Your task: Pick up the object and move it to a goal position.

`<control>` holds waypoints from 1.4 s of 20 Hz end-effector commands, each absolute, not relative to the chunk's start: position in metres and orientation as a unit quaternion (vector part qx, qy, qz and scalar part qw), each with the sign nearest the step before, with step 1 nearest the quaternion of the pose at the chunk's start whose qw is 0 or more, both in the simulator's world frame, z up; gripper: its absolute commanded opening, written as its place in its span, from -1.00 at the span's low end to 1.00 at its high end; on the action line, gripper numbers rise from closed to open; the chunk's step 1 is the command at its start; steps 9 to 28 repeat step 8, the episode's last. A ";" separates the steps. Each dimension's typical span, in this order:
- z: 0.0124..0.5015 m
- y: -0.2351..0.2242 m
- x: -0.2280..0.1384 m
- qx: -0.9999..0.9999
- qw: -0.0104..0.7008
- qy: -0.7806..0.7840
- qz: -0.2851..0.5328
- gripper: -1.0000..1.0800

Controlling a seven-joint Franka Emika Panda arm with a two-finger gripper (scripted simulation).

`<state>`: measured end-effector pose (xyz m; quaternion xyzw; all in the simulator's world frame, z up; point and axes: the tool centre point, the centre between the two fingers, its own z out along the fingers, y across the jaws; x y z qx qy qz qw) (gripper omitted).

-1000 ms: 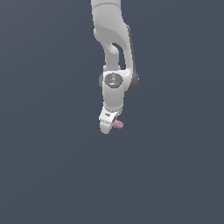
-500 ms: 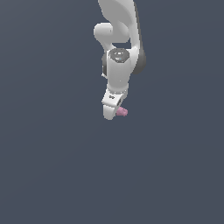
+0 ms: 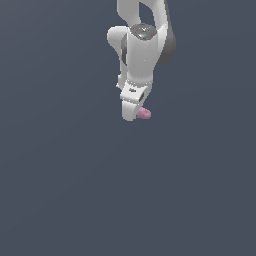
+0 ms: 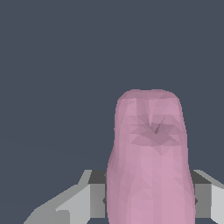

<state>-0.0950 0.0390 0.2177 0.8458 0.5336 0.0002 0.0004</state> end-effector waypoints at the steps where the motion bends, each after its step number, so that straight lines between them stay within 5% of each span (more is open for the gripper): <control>1: 0.229 0.042 -0.099 0.846 0.000 0.533 0.000 -1.00; 28: 0.242 0.044 -0.102 0.846 0.000 0.533 0.000 -1.00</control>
